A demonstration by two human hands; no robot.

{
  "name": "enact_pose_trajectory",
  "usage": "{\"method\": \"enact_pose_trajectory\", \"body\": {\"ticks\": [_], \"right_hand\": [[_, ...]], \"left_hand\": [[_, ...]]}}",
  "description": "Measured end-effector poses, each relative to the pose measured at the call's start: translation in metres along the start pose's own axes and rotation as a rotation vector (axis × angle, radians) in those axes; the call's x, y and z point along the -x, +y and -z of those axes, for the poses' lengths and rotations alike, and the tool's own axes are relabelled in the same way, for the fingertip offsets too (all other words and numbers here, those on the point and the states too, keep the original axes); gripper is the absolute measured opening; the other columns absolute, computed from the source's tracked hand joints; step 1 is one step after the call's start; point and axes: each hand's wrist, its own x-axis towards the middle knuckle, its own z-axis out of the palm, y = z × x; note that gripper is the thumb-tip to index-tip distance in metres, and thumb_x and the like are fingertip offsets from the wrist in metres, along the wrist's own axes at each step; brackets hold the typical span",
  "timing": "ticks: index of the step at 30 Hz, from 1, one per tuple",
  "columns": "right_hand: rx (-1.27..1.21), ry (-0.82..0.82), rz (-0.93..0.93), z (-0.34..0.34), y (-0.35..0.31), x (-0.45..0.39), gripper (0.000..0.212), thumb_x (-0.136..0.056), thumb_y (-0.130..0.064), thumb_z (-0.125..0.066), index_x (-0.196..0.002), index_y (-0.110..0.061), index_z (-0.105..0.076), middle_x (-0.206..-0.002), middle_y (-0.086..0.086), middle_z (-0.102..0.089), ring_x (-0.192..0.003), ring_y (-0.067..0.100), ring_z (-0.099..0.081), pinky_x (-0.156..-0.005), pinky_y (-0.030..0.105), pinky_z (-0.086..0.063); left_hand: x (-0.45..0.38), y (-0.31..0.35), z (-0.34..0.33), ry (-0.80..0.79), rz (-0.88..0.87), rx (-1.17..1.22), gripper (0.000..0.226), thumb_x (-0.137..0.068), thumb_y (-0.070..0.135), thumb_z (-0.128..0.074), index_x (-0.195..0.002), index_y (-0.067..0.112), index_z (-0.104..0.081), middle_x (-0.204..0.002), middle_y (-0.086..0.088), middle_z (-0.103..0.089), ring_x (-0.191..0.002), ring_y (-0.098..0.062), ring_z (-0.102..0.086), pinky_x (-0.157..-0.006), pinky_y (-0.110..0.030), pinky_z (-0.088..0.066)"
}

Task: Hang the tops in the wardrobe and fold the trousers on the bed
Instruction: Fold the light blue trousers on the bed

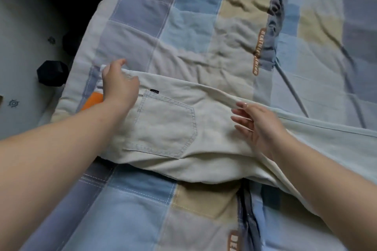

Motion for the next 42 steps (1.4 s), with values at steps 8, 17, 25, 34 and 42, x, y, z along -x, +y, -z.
{"method": "enact_pose_trajectory", "body": {"ticks": [8,17,25,34,42], "right_hand": [[0.016,0.116,0.000,0.180,0.014,0.071,0.024,-0.100,-0.014,-0.043,-0.094,-0.018,-0.067,-0.085,0.002,-0.065,-0.064,0.008,-0.063,-0.063,0.019,-0.055],[-0.022,0.278,-0.072,0.415,0.063,0.131,0.025,-0.099,-0.010,-0.044,-0.089,-0.017,-0.065,-0.069,0.001,-0.063,-0.048,0.002,-0.059,-0.054,0.013,-0.053],[0.198,0.392,-0.102,0.581,0.139,0.158,0.022,-0.098,-0.009,-0.045,-0.100,-0.018,-0.065,-0.086,0.000,-0.065,-0.073,0.010,-0.061,-0.068,0.023,-0.049],[0.365,0.366,-0.121,0.649,0.168,0.124,0.035,-0.092,-0.026,-0.058,-0.126,-0.016,-0.058,-0.123,0.000,-0.062,-0.111,0.017,-0.057,-0.085,0.023,-0.039],[0.594,0.235,0.348,0.630,0.164,0.125,0.017,-0.085,-0.009,-0.058,-0.101,-0.014,-0.057,-0.090,-0.005,-0.054,-0.079,0.013,-0.050,-0.066,0.023,-0.037]], "left_hand": [[0.160,0.062,-0.075,-0.296,-0.187,0.024,0.027,-0.089,0.007,-0.054,-0.112,0.018,-0.061,-0.120,-0.002,-0.058,-0.082,-0.004,-0.055,-0.083,-0.017,-0.040],[0.370,0.116,-0.197,-0.749,-0.556,-0.298,0.022,-0.089,0.008,-0.055,-0.105,0.019,-0.064,-0.105,0.005,-0.056,-0.093,-0.010,-0.061,-0.085,-0.026,-0.044],[0.503,0.175,-0.327,-0.993,-0.713,-0.468,0.022,-0.093,0.020,-0.054,-0.114,0.024,-0.062,-0.118,0.009,-0.055,-0.104,-0.014,-0.057,-0.085,-0.025,-0.042],[0.555,0.240,-0.437,-0.985,-0.777,-0.554,0.038,-0.089,0.011,-0.055,-0.125,0.023,-0.057,-0.138,0.002,-0.049,-0.129,-0.018,-0.043,-0.104,-0.032,-0.037],[0.563,0.299,-0.477,-1.274,-0.815,-0.760,0.080,-0.081,0.022,-0.073,-0.148,0.020,-0.029,-0.149,-0.004,-0.038,-0.135,-0.021,-0.036,-0.106,-0.025,-0.028]]}}
